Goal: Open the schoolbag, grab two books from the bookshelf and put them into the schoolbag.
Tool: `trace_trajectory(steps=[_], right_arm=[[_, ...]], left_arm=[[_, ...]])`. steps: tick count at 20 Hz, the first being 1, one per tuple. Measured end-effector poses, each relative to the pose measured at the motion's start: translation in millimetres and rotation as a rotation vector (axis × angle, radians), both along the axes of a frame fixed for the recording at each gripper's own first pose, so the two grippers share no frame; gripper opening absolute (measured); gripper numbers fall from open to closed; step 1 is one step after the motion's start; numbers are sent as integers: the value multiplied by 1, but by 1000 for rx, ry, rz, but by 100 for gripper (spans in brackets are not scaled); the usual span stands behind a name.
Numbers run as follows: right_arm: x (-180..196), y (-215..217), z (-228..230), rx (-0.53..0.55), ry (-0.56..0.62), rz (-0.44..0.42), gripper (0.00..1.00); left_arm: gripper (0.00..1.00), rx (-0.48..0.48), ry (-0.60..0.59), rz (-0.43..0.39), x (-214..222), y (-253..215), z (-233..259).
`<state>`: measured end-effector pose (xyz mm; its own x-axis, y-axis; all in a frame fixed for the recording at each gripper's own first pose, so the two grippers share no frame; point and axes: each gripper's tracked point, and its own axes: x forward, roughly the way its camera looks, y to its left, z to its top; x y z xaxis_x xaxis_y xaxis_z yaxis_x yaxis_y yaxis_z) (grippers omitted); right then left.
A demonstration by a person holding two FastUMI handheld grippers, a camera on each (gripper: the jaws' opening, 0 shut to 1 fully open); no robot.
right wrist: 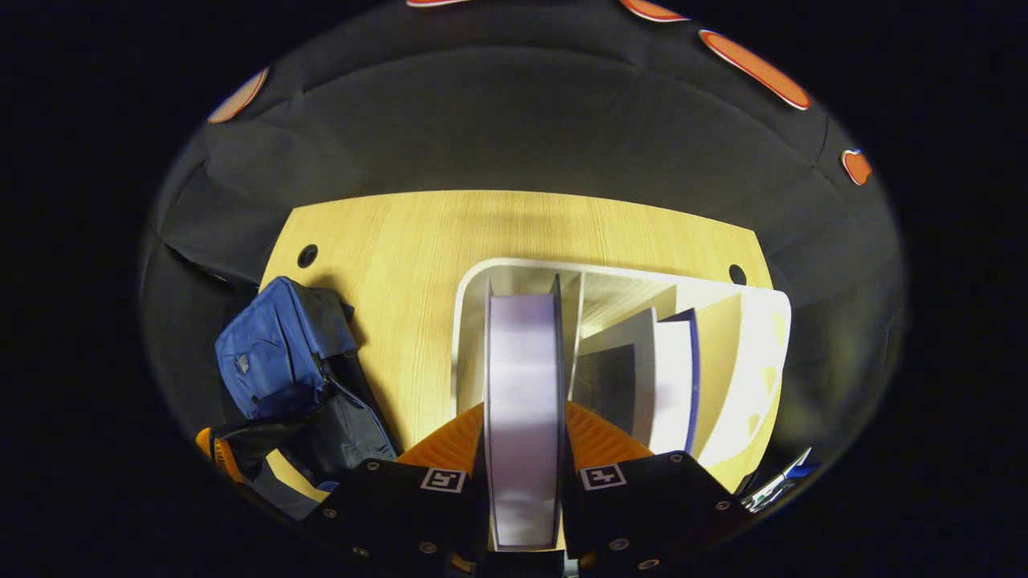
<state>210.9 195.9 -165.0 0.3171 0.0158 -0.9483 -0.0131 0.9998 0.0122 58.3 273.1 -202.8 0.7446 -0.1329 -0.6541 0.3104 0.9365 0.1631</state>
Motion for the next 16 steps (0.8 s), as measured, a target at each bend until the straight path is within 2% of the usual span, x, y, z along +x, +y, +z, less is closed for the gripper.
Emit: trace_trajectory(steps=[9,13,16], right_arm=[[-27,-15,91,247,-129,-47,36],[-36,-27,126,321,-209,-59,36],[-40,-36,151,364,-244,-56,36]], left_arm=[[0,36,-4,-10,4,-5,9],[0,48,-2,13,13,-1,19],[0,61,11,0,18,-4,27]])
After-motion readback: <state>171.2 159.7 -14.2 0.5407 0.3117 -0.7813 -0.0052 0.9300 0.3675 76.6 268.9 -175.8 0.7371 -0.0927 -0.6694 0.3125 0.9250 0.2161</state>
